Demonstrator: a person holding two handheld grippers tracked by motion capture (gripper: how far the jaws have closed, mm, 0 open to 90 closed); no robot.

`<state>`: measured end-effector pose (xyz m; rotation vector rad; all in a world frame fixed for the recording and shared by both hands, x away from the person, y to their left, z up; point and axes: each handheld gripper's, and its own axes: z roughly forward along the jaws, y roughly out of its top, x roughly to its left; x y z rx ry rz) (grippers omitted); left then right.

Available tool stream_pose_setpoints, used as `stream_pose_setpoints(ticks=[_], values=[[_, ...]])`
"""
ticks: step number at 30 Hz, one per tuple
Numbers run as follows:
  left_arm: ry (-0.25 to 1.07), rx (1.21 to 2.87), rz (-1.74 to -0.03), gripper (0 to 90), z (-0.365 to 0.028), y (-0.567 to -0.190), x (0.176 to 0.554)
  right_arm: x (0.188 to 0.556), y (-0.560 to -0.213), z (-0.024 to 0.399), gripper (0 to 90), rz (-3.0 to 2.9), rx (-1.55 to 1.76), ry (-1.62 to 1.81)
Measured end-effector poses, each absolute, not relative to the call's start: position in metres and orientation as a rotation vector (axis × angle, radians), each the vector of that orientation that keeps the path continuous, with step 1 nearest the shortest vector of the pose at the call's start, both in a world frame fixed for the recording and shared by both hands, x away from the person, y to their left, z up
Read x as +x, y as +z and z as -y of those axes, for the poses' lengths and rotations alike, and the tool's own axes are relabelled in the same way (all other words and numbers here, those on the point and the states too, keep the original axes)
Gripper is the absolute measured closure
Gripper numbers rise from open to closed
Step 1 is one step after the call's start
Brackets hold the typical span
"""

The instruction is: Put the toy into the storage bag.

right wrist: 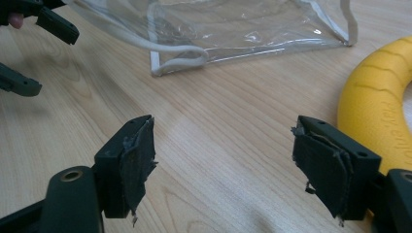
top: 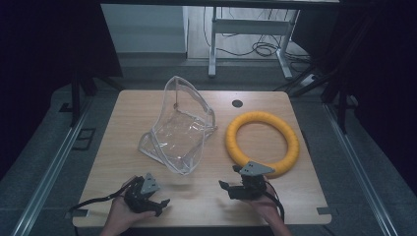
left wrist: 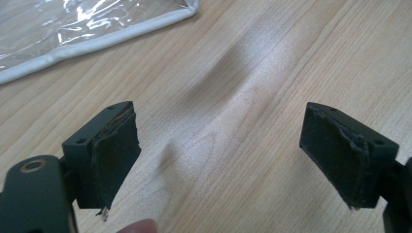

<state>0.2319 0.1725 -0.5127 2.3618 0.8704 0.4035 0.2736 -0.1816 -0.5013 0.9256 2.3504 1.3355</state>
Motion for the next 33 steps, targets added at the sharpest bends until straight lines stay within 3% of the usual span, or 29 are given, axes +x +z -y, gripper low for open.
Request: stream_pose_setpoints(ticks=[33], values=[[0.389,2.345,-0.881,14.2,-0.174,-0.510,0.231,0.297,-0.447,0.202,24.8,-2.436,0.886,1.221]])
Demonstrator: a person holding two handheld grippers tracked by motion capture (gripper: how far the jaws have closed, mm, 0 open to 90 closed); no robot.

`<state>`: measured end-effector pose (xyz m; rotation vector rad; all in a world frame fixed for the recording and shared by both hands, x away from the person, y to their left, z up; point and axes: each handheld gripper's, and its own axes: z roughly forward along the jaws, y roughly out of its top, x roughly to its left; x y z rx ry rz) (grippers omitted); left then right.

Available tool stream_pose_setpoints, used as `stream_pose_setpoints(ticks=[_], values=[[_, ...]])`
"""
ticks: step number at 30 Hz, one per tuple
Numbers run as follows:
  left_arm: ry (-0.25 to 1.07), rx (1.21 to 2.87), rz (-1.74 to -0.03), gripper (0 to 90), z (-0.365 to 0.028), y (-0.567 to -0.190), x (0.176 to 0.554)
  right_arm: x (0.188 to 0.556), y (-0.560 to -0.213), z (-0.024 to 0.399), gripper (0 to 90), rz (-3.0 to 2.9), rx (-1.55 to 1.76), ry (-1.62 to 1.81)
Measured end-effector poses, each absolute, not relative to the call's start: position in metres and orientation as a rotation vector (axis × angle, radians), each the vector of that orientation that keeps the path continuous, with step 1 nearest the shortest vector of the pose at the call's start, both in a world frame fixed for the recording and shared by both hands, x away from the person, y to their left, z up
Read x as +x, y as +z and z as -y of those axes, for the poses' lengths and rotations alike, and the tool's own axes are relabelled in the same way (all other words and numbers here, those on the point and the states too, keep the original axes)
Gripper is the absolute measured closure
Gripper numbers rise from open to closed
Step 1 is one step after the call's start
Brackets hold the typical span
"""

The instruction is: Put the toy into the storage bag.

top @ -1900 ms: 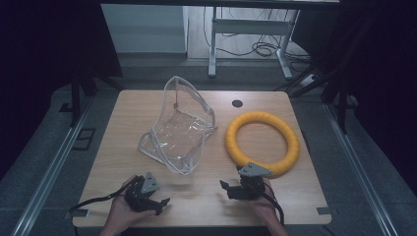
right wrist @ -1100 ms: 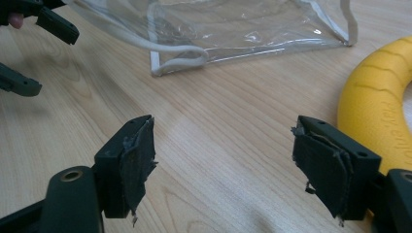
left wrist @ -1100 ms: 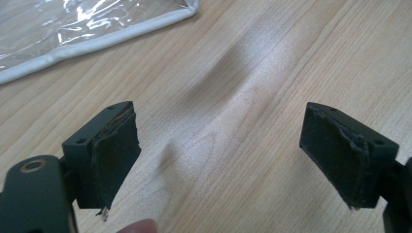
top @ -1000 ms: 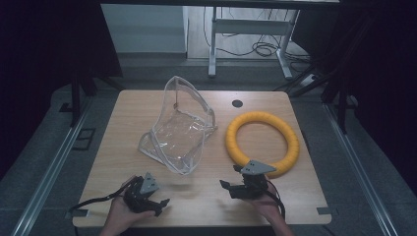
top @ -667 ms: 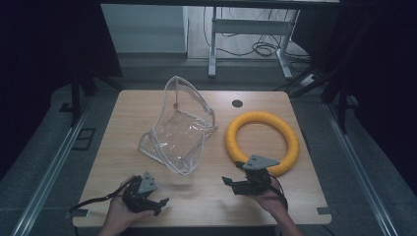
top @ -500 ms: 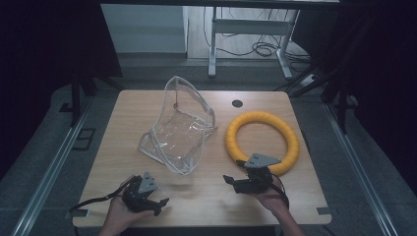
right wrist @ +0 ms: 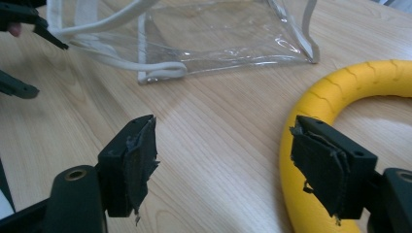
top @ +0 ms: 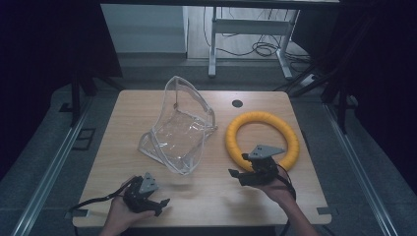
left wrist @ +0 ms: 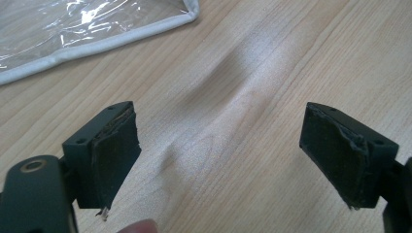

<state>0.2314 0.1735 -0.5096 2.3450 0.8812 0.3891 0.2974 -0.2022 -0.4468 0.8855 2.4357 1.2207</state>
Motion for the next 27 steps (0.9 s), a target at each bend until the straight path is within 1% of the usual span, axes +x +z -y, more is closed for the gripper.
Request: stream_pose_setpoints(ticks=[11,15,19,22,27], values=[[0.382,2.351,-0.878,14.2,-0.173,-0.510,0.231,0.319,-0.432,0.204,22.5,-2.521,0.870,1.105],[0.376,2.362,-0.873,14.2,-0.172,-0.512,0.232,0.330,-0.427,0.207,23.2,-2.553,0.880,1.061],[0.383,2.354,-0.875,14.2,-0.174,-0.510,0.232,0.340,-0.424,0.208,25.4,-2.590,0.871,1.001],[0.387,2.354,-0.875,14.2,-0.174,-0.509,0.231,0.347,-0.424,0.210,31.3,-2.594,0.863,0.965],[0.380,2.356,-0.873,14.2,-0.174,-0.510,0.231,0.355,-0.427,0.209,32.0,-2.621,0.866,0.920]])
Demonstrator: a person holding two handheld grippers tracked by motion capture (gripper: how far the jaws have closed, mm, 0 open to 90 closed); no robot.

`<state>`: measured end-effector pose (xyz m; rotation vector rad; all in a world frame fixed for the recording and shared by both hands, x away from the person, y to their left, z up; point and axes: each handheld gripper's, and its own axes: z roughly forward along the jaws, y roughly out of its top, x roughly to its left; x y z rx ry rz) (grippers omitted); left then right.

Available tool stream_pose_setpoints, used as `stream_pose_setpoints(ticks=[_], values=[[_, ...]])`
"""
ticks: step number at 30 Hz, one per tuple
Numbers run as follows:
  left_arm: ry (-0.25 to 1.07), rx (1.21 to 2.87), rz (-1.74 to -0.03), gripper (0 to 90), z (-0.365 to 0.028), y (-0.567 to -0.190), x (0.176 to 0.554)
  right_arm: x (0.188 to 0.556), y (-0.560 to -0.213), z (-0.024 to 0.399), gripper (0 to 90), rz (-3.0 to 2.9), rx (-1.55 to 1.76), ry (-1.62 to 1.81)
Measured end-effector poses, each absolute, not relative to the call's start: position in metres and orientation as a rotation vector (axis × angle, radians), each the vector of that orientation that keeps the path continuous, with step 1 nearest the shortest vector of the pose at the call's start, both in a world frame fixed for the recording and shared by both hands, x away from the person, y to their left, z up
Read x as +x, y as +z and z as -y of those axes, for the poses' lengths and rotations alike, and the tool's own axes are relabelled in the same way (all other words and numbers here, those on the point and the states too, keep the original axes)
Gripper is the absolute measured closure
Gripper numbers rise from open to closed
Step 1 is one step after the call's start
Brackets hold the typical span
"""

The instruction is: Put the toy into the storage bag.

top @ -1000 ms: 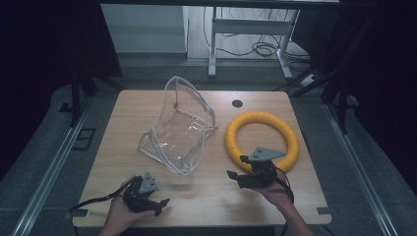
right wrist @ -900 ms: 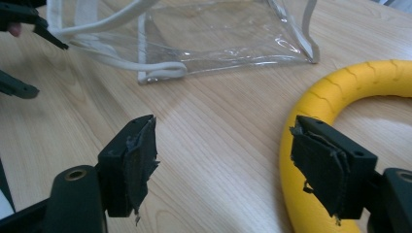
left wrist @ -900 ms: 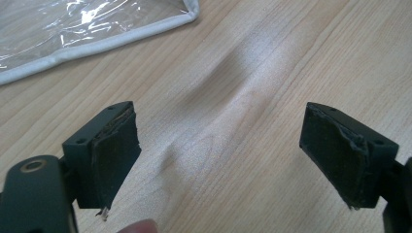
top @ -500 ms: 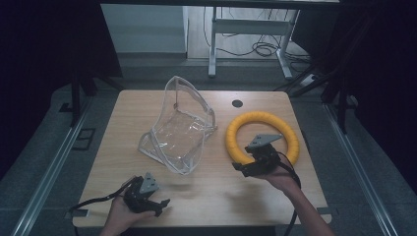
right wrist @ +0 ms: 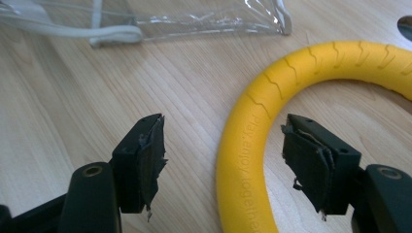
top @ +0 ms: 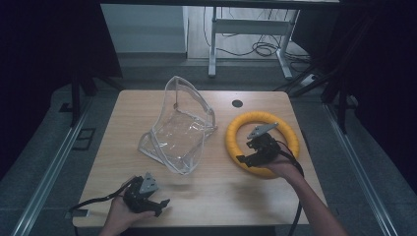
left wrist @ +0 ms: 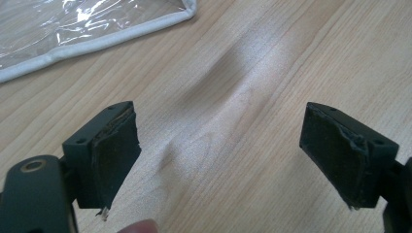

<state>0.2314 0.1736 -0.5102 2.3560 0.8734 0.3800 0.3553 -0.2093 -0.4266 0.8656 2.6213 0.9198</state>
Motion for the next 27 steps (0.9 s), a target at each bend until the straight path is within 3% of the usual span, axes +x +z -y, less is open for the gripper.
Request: stream_pose_setpoints(ticks=[27], values=[[0.389,2.360,-0.871,14.2,-0.175,-0.510,0.231,0.389,-0.470,0.199,31.5,-2.810,0.926,0.545]])
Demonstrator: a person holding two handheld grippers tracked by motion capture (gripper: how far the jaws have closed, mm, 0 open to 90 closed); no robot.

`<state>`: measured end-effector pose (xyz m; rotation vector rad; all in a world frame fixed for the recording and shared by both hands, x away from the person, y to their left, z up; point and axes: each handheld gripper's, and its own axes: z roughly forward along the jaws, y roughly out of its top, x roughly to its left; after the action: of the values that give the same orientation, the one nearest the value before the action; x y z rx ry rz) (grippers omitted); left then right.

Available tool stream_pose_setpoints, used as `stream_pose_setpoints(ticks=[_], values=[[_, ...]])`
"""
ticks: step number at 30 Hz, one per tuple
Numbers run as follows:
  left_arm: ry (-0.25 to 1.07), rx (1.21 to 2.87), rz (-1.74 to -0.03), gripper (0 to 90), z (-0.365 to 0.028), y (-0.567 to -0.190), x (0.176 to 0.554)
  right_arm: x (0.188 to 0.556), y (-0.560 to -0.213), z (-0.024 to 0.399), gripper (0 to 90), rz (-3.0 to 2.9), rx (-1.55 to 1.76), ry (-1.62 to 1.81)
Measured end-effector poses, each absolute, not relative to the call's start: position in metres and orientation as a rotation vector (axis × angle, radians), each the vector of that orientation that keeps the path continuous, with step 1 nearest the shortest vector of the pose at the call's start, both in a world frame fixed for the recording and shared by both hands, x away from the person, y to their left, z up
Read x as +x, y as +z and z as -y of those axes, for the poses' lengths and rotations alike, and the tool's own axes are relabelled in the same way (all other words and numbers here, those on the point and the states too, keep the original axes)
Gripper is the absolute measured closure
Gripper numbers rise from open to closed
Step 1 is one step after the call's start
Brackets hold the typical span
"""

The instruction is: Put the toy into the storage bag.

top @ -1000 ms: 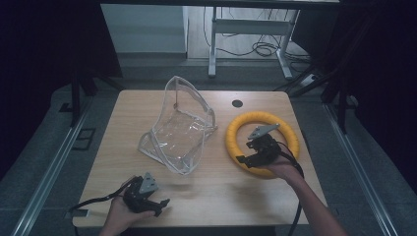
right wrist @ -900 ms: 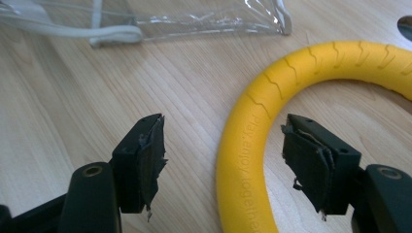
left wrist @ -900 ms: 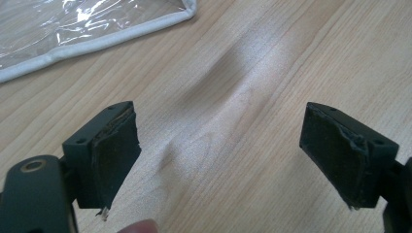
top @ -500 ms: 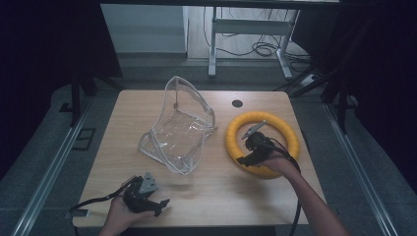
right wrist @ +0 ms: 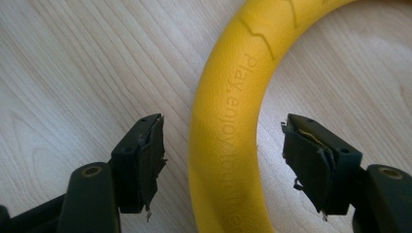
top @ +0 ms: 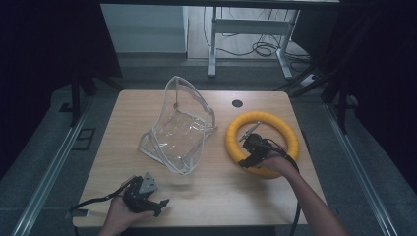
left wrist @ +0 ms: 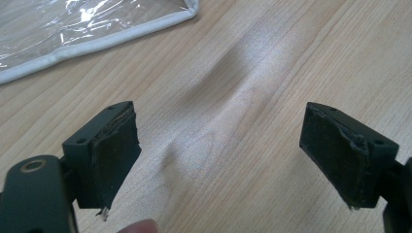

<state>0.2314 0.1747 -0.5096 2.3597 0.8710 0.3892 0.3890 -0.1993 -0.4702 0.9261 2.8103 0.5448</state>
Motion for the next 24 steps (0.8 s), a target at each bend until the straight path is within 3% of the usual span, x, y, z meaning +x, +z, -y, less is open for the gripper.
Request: stream_pose_setpoints(ticks=[24], values=[[0.391,2.366,-0.873,14.2,-0.175,-0.510,0.231,0.404,-0.502,0.191,40.5,-2.916,0.875,0.338]])
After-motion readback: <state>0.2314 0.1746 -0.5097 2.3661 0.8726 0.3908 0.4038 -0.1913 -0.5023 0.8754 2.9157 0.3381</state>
